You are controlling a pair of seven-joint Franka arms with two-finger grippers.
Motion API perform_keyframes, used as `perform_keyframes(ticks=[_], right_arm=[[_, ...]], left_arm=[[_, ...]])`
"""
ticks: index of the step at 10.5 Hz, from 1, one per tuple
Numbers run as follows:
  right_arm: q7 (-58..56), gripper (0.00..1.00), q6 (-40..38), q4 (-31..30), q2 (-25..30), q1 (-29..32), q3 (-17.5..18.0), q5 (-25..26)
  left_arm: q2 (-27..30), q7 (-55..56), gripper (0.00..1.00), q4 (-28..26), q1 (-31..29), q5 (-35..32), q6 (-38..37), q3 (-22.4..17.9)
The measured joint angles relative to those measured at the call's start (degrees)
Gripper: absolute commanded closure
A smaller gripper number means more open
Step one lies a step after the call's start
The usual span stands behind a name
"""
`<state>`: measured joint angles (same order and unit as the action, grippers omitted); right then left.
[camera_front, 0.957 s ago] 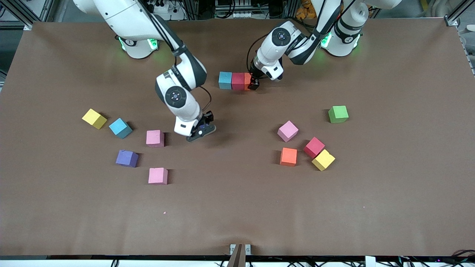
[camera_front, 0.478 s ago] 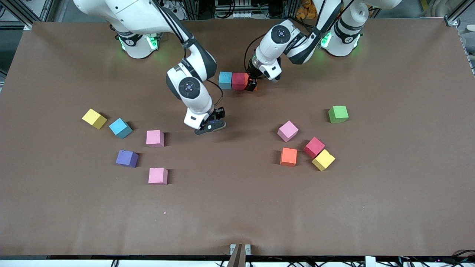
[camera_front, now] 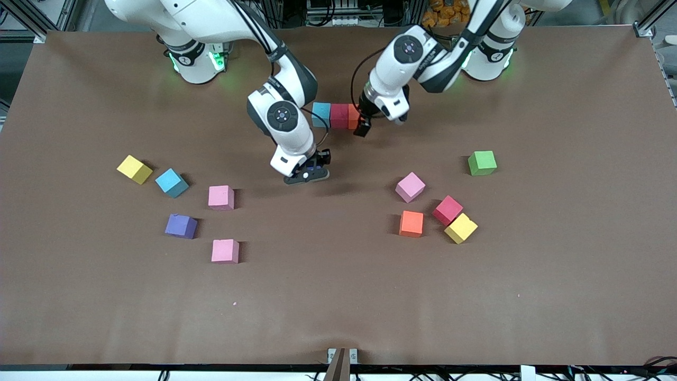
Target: Form number 2 with 11 blocks
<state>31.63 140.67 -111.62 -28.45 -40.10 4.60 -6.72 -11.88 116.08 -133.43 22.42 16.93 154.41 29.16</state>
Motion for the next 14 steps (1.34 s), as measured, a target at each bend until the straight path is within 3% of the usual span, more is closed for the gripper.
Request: perform_keyframes(ticks=[4, 6, 10, 14], right_arm=[[15.52, 0.64, -5.56, 7.20, -4.26, -8.25, 0.06, -0.03], [19.72, 0.63, -6.09, 10.12, -7.22, -11.13, 0.05, -0.03], [23.56, 0.64, -6.08, 11.61, -9.44, -13.74, 0.03, -0.02], [25.14, 0.59, -6.13, 11.91, -9.47, -15.07, 0.05, -0.02]], left_arm=[[-4.19, -22.42, 0.00, 19.01, -3.59, -0.11, -20.05, -12.22], [-8.54, -29.14, 0.00, 26.43, -3.77, -2.99, -25.30, -15.95], [-15.05, -36.61, 0.00, 27.79, -3.04, -10.44, -26.12, -16.48], [-17.18, -40.86, 0.00, 26.02, -2.87, -11.46, -26.35, -16.57]])
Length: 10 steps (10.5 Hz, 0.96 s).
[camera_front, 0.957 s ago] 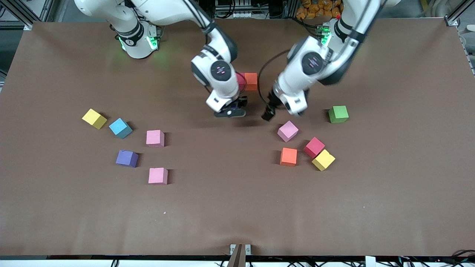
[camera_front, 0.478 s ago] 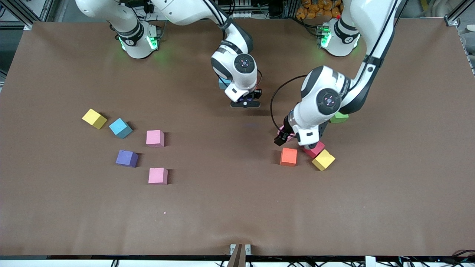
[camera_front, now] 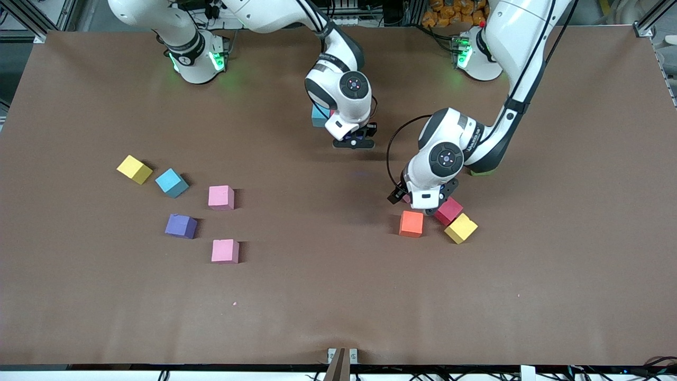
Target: Form number 2 with 11 blocks
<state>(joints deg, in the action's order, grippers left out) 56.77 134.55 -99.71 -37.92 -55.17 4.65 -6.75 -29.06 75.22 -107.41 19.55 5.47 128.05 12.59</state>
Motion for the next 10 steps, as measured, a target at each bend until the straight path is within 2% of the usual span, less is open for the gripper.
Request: perform_keyframes(ticks=[1, 2, 3, 5, 8, 9, 10], right_arm=[[0.37, 0.46, -0.04, 0.00, 0.00, -0.34, 0.00, 0.00], [0.50, 0.18, -0.05, 0.00, -0.01, -0.52, 0.00, 0.00], [0.55, 0.14, -0.06, 0.00, -0.01, -0.58, 0.00, 0.01], [0.60, 0.00, -0.08, 0.00, -0.10, -0.60, 0.00, 0.02], [0.61, 0.00, -0.08, 0.11, -0.14, -0.61, -0.04, 0.02], [0.62, 0.00, -0.07, 0.39, -0.08, -0.61, -0.18, 0.02], [0.62, 0.00, -0.06, 0.86, 0.16, -0.60, -0.52, 0.04]], left_arm=[[0.01, -0.02, 0.00, -0.31, -0.12, -0.06, -0.01, -0.24], [0.02, -0.09, 0.00, -0.64, -0.18, -0.12, -0.06, -0.62], [0.02, -0.27, 0.00, -1.12, -0.21, -0.59, -0.08, -0.89], [0.02, -0.28, 0.00, -1.84, -0.31, -1.95, -0.09, -1.02], [-0.06, -0.28, 0.01, -2.65, -0.40, -1.99, 0.40, -1.15], [-0.35, -0.28, 0.16, -3.13, -0.46, -1.99, 1.47, -1.21], [-0.92, -0.28, 0.20, -3.78, -0.48, -1.99, 3.05, -1.23]])
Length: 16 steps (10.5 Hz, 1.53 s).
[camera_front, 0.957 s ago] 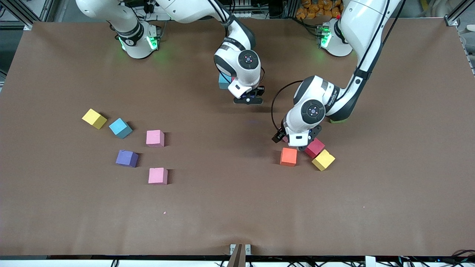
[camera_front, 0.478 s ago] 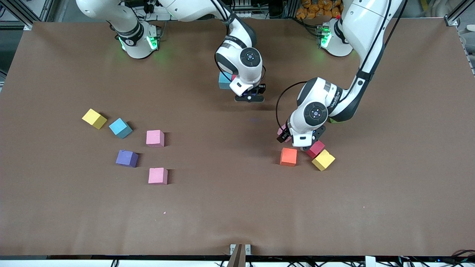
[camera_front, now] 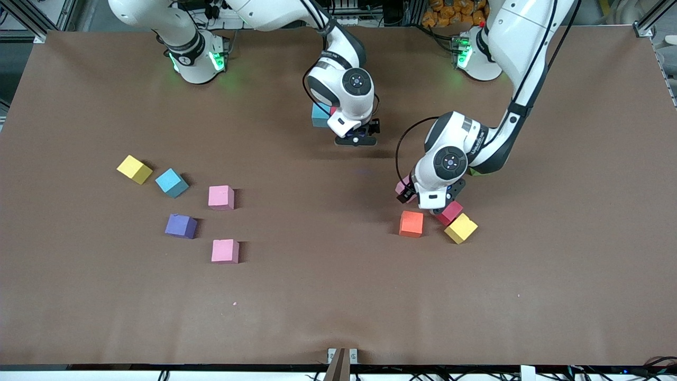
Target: Form number 2 with 11 blocks
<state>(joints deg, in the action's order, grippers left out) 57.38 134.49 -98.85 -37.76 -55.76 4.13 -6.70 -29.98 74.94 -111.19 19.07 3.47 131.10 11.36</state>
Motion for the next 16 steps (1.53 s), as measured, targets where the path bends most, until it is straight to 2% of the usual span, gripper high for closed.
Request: perform_keyframes(ticks=[1, 2, 3, 7, 8, 11, 13, 16], right_arm=[[0.00, 0.00, -0.02, 0.57, 0.49, 0.02, -0.59, 0.01], [0.00, 0.00, -0.41, 0.92, 1.47, 0.05, -1.32, 0.03], [-0.20, 0.00, -1.50, 0.96, 2.67, 0.07, -2.04, 0.33], [-6.16, 0.00, -8.56, 0.99, 6.59, 0.78, -6.59, 1.16], [-8.97, 0.00, -9.83, 0.98, 7.22, 2.60, -7.35, 1.17], [-20.04, 0.00, -10.96, 0.90, 7.59, 12.92, -7.78, 1.18], [-26.56, 0.00, -11.26, 0.82, 7.59, 18.45, -7.84, 1.18], [-34.08, 0.00, -12.73, -0.81, 7.65, 25.18, -8.03, 1.37]], left_arm=[[-0.74, 0.00, 0.35, -0.42, 0.00, 0.00, 1.38, 0.00], [-1.38, -0.05, 0.61, -0.48, 0.00, 0.00, 2.35, -0.01], [-1.67, -0.10, 0.73, -0.47, 0.00, 0.00, 3.02, -0.01], [-1.50, -1.61, 0.73, 0.45, 0.74, -0.01, 3.20, 0.69], [-1.27, -1.88, 0.78, 0.67, 1.66, -0.02, 3.24, 1.13], [-0.14, -2.43, 0.77, 1.70, 3.71, -0.19, 3.30, 5.28], [0.24, -4.42, 0.76, 2.18, 4.21, -3.36, 3.30, 7.89], [0.22, -11.48, 0.74, 2.21, 4.99, -7.28, 3.29, 9.44]])
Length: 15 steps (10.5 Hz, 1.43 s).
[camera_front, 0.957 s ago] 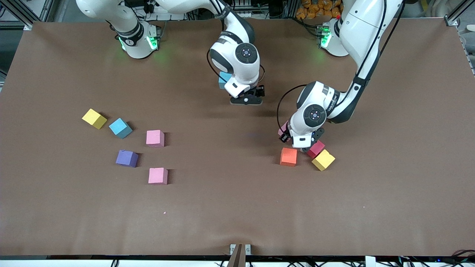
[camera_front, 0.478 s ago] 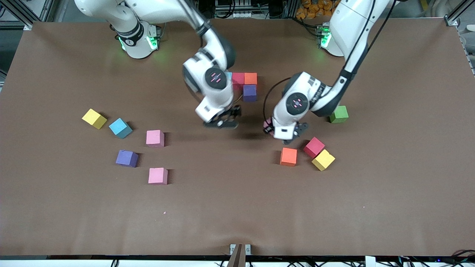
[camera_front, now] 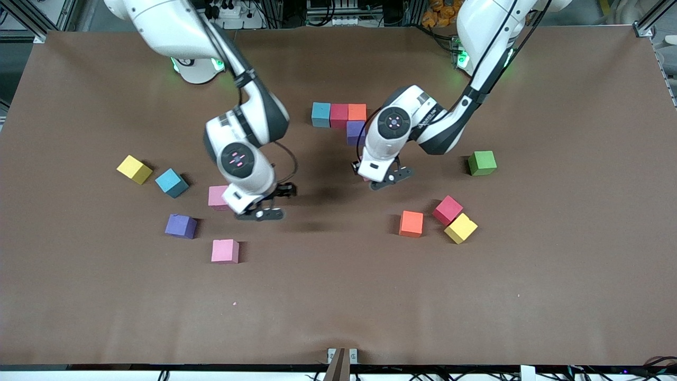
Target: Form number 2 with 11 blocks
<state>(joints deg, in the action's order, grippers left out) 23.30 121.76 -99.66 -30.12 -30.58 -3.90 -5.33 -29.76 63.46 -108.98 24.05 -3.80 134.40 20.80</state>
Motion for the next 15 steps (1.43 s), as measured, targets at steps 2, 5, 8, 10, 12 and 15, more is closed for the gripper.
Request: perform_keyframes(ticks=[2, 5, 8, 10, 12, 15], right_arm=[[-3.99, 0.00, 0.04, -2.26, 0.72, 3.72, -0.15, 0.98], [-12.31, 0.00, 0.10, -5.23, 2.97, 9.05, -0.30, 1.27], [-16.40, 0.00, 4.19, -9.74, 4.61, 11.50, -0.25, 1.27], [-17.22, 0.00, 9.38, -14.18, 5.13, 11.41, 0.01, 1.28], [-17.45, 0.00, 12.15, -16.82, 5.22, 11.49, -0.01, 1.29], [-18.38, 0.00, 17.34, -20.34, 5.26, 11.49, -0.02, 1.30]], left_arm=[[-0.25, -1.94, 0.74, -0.13, 1.08, -1.35, 0.00, 0.11], [-1.86, -2.62, 0.74, -0.38, 4.04, -2.95, 0.16, 0.15], [-3.67, -2.76, 0.73, -0.54, 5.60, -5.28, 1.75, 0.18], [-4.48, -2.80, 0.73, -0.68, 6.10, -6.12, 2.87, 0.56], [-4.88, -2.83, 0.73, -0.77, 6.18, -6.15, 3.15, 1.21], [-4.90, -3.05, 0.73, -2.01, 6.18, -6.17, 5.41, 1.67]])
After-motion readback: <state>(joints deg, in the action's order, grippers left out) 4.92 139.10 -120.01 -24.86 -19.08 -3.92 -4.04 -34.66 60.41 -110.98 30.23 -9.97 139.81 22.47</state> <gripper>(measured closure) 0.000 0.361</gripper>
